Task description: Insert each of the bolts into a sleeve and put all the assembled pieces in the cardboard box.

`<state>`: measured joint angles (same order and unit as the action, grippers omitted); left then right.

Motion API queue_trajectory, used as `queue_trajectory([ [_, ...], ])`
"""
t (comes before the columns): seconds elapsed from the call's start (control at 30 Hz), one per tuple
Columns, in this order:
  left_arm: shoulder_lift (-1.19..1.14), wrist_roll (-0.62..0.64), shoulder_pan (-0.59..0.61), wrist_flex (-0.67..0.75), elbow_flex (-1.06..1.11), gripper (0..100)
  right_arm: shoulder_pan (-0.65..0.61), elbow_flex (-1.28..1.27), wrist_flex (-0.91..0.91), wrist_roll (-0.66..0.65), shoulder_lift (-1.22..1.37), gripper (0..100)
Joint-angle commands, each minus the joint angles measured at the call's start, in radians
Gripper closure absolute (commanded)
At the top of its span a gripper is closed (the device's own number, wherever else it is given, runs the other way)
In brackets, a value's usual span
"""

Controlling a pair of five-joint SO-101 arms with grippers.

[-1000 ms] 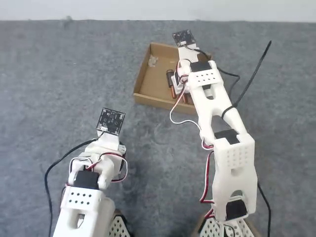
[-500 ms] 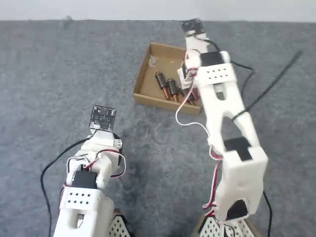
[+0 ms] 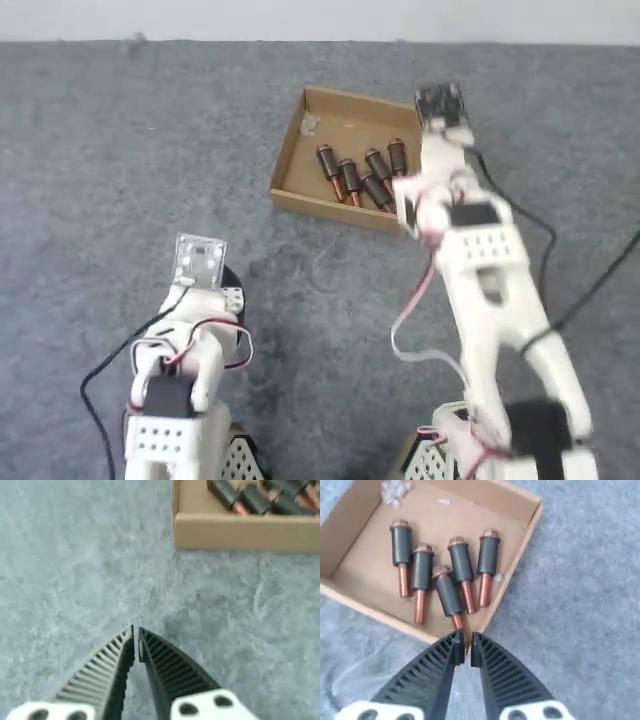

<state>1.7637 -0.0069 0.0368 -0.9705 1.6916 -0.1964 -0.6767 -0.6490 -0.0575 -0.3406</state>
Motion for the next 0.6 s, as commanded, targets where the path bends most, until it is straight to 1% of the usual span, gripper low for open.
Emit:
queue_trajectory([
  [0.0, 0.046, 0.012, -0.012, -0.043, -0.01, 99, 0.035, -0.204, 0.176, -0.008, -0.177, 99.3],
  [0.13, 0.02, 0.012, -0.012, -0.014, -0.007, 99, 0.079, -0.416, 0.354, -0.008, -0.302, 99.3],
  [0.23, 0.015, 0.012, -0.005, -0.015, -0.005, 99, 0.107, -0.534, 0.433, -0.008, -0.374, 99.3],
  [0.43, 0.014, 0.006, -0.003, -0.083, -0.005, 99, 0.113, -0.729, 0.499, -0.011, -0.501, 99.3],
  [0.57, 0.014, 0.006, -0.003, -0.086, -0.005, 99, 0.093, -0.845, 0.532, -0.012, -0.604, 99.3],
])
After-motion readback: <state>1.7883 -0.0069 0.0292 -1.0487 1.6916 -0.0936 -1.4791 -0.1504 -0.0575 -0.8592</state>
